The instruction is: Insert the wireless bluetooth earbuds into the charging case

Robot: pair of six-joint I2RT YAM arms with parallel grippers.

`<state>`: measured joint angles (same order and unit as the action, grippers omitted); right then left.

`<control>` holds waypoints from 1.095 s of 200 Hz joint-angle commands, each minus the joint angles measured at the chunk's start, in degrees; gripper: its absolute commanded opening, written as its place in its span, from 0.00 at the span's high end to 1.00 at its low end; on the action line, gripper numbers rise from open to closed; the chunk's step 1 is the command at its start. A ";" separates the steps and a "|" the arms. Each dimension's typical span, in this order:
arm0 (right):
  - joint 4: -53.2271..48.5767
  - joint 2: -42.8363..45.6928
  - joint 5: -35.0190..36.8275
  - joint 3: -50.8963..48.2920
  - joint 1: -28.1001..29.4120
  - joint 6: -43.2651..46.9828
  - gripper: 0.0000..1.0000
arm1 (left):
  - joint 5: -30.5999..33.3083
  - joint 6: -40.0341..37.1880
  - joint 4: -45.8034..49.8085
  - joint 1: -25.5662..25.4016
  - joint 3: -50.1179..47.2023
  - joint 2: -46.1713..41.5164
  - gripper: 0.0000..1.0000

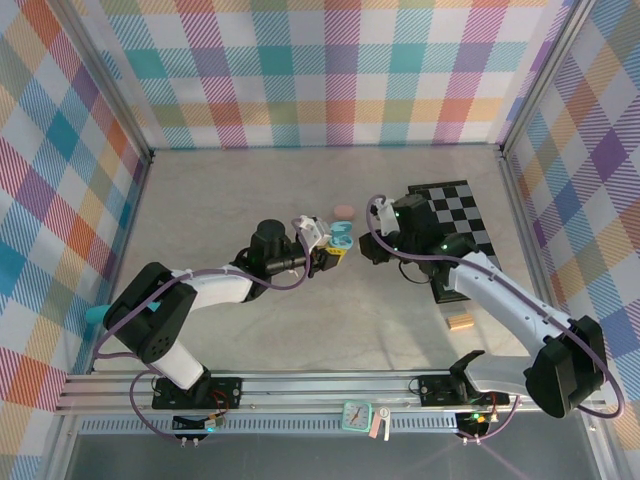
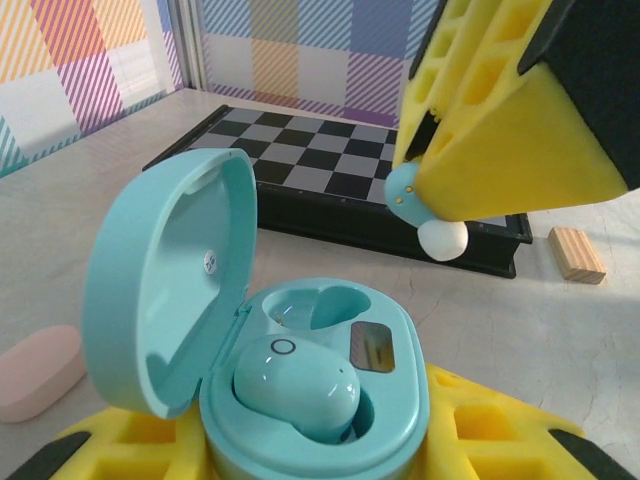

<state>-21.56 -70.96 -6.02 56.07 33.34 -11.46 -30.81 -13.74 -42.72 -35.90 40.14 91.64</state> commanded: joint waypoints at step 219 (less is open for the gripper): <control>-4.20 -6.13 2.87 6.89 2.60 11.51 0.81 | -1.44 0.07 -1.80 -1.54 0.99 -0.40 0.73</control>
<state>-24.21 -76.90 -3.62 61.41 35.33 -2.02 -31.83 -13.74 -42.30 -36.99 40.38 91.79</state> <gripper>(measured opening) 0.192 0.359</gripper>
